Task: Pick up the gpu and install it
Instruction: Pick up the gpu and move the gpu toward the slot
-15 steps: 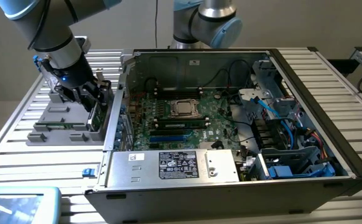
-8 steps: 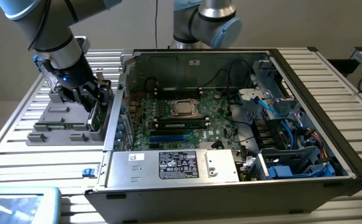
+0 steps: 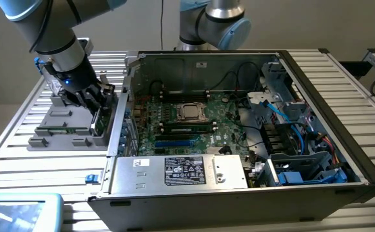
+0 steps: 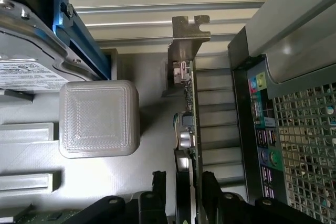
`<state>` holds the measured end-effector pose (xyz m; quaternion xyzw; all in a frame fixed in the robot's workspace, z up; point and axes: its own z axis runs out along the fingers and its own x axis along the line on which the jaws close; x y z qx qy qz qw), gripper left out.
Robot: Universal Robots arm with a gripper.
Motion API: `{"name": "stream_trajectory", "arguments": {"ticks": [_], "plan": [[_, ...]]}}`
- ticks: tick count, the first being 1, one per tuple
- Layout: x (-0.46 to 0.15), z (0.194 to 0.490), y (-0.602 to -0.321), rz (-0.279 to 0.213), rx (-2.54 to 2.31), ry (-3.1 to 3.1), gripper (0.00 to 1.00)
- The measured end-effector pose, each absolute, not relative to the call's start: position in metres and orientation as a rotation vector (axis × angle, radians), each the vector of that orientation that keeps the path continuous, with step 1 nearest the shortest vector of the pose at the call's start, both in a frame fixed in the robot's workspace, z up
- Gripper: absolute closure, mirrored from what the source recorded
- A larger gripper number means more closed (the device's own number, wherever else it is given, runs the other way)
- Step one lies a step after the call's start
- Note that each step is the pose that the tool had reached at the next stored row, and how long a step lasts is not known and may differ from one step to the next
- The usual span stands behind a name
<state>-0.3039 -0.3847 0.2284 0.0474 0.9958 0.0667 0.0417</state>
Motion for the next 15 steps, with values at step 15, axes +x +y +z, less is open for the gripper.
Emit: {"name": "stream_trajectory", "arguments": {"ticks": [15], "plan": [[-0.304, 0.252, -0.385, 0.204, 0.144, 3.047, 0.72]]}}
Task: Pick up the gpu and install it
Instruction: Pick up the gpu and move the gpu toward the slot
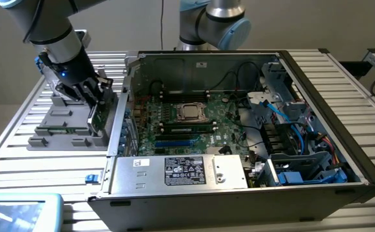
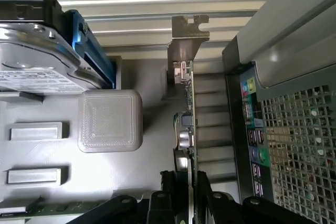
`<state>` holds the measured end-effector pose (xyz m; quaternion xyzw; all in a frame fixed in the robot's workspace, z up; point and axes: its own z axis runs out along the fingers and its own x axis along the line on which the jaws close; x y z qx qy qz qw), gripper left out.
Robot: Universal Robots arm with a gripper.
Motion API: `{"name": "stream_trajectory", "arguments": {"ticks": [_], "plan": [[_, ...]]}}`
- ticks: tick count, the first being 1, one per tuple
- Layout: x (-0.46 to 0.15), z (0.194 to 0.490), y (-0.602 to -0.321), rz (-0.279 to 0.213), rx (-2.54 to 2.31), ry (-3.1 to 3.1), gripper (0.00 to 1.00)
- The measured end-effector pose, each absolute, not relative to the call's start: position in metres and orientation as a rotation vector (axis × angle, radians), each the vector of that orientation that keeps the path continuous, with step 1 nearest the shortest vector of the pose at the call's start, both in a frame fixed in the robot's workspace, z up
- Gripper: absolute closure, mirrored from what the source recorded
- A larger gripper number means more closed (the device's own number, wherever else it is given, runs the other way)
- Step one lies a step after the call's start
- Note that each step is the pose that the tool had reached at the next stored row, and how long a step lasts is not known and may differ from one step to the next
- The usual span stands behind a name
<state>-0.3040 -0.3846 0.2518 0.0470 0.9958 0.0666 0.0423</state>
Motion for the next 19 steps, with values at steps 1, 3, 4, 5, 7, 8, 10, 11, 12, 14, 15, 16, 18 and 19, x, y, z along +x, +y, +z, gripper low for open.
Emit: {"name": "stream_trajectory", "arguments": {"ticks": [1, 3, 4, 5, 7, 8, 10, 11, 12, 14, 15, 16, 18, 19], "plan": [[-0.304, 0.256, -0.385, 0.204, 0.144, 3.047, 0.72], [-0.304, 0.265, -0.385, 0.204, 0.144, 3.047, 0.72], [-0.304, 0.270, -0.385, 0.204, 0.143, 3.047, 0.72], [-0.304, 0.275, -0.385, 0.204, 0.143, 3.047, 0.72], [-0.304, 0.284, -0.385, 0.204, 0.143, 3.047, 0.72], [-0.304, 0.289, -0.385, 0.204, 0.143, 3.047, 0.72], [-0.304, 0.298, -0.385, 0.204, 0.143, 3.047, 0.72], [-0.304, 0.302, -0.385, 0.204, 0.143, 3.047, 0.72], [-0.304, 0.307, -0.385, 0.204, 0.143, 3.047, 0.72], [-0.304, 0.316, -0.385, 0.204, 0.143, 3.047, 0.72], [-0.304, 0.320, -0.385, 0.204, 0.143, 3.047, 0.72], [-0.304, 0.325, -0.385, 0.204, 0.143, 3.047, 0.72], [-0.304, 0.334, -0.385, 0.204, 0.143, 3.047, 0.72], [-0.304, 0.339, -0.385, 0.204, 0.143, 3.047, 0.72]]}}
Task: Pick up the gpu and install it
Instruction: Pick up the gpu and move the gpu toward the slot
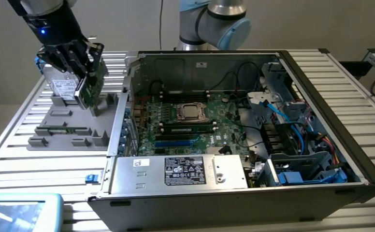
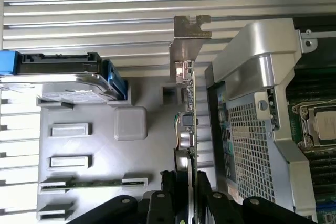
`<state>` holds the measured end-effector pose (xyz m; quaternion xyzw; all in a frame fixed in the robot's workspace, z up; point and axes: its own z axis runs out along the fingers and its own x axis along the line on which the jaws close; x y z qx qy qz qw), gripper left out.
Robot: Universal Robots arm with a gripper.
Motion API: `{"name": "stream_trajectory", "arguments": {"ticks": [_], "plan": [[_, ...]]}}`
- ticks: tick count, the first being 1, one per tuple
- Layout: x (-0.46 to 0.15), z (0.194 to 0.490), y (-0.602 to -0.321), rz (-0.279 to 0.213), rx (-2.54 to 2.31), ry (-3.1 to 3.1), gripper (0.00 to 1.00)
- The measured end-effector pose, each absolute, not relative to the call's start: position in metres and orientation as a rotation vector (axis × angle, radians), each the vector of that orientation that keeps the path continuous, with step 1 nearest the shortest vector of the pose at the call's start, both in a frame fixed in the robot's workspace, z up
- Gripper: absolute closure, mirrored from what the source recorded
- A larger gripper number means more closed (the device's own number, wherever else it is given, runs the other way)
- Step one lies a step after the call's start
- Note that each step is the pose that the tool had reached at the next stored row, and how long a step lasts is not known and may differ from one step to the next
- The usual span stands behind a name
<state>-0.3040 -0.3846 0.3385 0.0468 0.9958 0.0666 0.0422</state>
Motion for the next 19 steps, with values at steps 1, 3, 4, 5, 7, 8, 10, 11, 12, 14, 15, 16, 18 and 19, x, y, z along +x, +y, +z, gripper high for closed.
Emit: {"name": "stream_trajectory", "arguments": {"ticks": [1, 3, 4, 5, 7, 8, 10, 11, 12, 14, 15, 16, 18, 19], "plan": [[-0.304, 0.343, -0.385, 0.204, 0.143, 3.047, 0.72], [-0.304, 0.352, -0.385, 0.204, 0.143, 3.047, 0.72], [-0.304, 0.357, -0.385, 0.204, 0.143, 3.047, 0.72], [-0.304, 0.361, -0.385, 0.204, 0.144, 3.048, 0.72], [-0.303, 0.370, -0.386, 0.204, 0.146, 3.049, 0.72], [-0.302, 0.375, -0.386, 0.203, 0.147, 3.050, 0.72], [-0.300, 0.384, -0.386, 0.204, 0.147, 3.052, 0.72], [-0.299, 0.389, -0.387, 0.203, 0.148, 3.053, 0.72], [-0.297, 0.393, -0.387, 0.203, 0.148, 3.054, 0.72], [-0.292, 0.402, -0.388, 0.203, 0.148, 3.056, 0.72], [-0.288, 0.407, -0.389, 0.203, 0.148, 3.057, 0.72], [-0.284, 0.411, -0.390, 0.203, 0.148, 3.058, 0.72], [-0.276, 0.420, -0.391, 0.204, 0.149, 3.060, 0.72], [-0.272, 0.425, -0.392, 0.203, 0.149, 3.061, 0.72]]}}
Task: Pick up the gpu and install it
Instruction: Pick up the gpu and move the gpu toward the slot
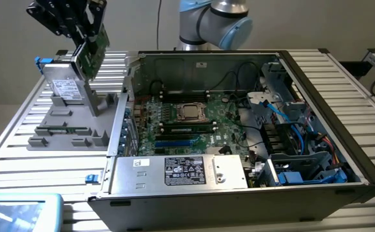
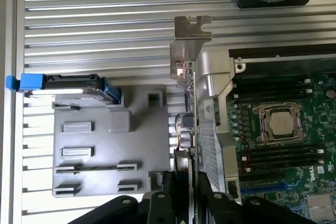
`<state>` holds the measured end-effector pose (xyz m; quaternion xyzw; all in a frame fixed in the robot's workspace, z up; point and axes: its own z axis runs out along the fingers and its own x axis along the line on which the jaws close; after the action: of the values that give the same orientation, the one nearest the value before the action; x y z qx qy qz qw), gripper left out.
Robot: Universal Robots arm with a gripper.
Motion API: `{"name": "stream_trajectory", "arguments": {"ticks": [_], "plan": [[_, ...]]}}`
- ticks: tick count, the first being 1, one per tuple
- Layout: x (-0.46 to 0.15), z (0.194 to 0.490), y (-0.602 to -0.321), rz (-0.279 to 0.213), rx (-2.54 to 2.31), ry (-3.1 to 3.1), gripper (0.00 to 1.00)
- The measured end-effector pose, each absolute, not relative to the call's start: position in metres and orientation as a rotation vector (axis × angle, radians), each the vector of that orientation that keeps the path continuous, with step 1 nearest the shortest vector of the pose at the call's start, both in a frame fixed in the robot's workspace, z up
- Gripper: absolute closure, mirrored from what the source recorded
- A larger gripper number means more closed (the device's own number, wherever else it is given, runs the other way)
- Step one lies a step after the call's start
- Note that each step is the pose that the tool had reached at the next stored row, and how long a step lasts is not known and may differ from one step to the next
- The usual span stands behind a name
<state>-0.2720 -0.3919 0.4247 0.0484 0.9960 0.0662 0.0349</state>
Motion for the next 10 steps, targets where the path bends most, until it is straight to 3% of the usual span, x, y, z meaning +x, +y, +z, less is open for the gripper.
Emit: {"name": "stream_trajectory", "arguments": {"ticks": [10], "plan": [[-0.238, 0.439, -0.401, 0.203, 0.154, 3.094, 0.72]]}}
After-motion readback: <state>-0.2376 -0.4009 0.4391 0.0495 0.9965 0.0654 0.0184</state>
